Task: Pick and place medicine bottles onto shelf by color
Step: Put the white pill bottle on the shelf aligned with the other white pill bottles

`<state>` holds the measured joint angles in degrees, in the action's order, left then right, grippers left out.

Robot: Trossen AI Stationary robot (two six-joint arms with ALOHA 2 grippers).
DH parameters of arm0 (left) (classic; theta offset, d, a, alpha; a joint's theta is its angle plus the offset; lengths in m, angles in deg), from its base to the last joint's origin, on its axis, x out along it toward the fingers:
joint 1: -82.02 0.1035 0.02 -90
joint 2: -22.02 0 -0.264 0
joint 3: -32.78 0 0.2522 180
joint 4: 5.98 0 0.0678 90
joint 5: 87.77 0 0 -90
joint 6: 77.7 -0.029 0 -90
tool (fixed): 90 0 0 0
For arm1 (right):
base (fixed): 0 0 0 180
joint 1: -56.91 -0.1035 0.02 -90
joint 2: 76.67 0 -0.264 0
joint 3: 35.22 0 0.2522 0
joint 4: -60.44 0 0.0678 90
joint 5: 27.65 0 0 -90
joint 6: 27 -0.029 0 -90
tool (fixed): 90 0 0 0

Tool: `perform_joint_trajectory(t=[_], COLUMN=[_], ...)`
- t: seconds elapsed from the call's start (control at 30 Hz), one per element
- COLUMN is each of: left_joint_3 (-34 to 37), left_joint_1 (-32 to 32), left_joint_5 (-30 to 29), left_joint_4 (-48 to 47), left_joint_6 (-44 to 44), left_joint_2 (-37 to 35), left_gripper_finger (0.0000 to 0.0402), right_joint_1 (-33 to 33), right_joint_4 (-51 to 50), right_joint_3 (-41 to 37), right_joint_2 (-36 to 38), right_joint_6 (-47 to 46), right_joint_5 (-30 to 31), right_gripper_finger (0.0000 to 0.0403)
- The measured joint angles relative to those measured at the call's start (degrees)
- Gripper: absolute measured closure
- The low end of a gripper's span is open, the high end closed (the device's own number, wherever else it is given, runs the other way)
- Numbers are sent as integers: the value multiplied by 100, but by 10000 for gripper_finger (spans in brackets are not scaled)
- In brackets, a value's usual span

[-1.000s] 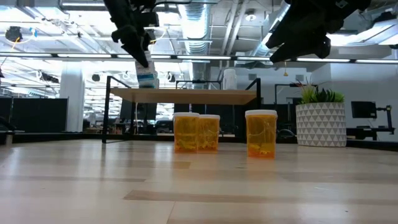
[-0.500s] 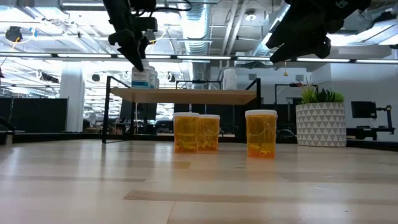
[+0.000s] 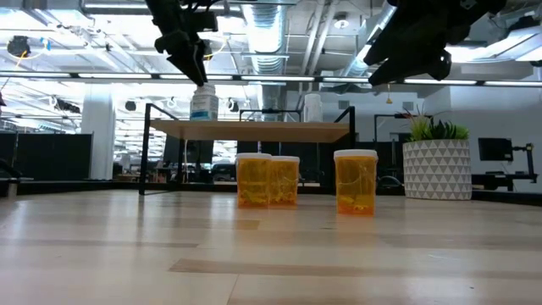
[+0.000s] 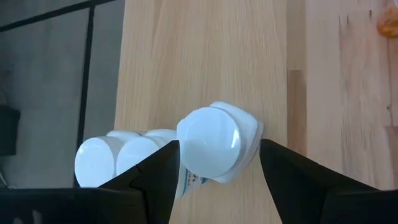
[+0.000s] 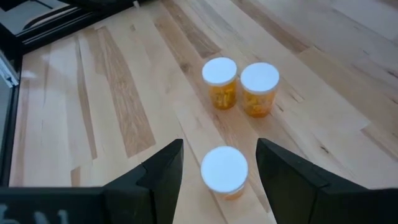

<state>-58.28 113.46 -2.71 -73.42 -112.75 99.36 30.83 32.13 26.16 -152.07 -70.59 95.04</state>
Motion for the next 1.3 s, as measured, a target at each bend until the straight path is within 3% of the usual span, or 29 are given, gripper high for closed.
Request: perform_joint_trajectory(t=[0.33, 0.57, 0.7, 0.77, 0.9, 0.97, 1.3], left_joint_3=[0, 0, 24, 118, 248, 307, 420], left_joint_1=[-82, -517, -855, -1094, -1652, -1888, -1885], left_joint_5=[-26, 28, 97, -241, -1883, -2405, -3077], left_joint_4=[333, 756, 764, 786, 819, 869, 1275], left_joint_6=[-41, -190, 220, 331, 516, 515, 433], left_joint_2=[17, 17, 73, 124, 348, 455, 1014], left_gripper_finger=[191, 191, 191, 191, 191, 191, 191], right_joint_1=[0, 0, 0, -1, 0, -4, -7], right_joint_4=[-10, -13, -16, -27, -104, -163, -160], right_joint_3=[0, 0, -1, 0, -2, -2, -2], right_joint_2=[0, 0, 0, 0, 2, 2, 2], right_joint_6=[0, 0, 0, 1, 2, 3, -2], right_joint_5=[0, 0, 1, 2, 2, 4, 4], right_gripper_finger=[179, 179, 179, 179, 179, 179, 179])
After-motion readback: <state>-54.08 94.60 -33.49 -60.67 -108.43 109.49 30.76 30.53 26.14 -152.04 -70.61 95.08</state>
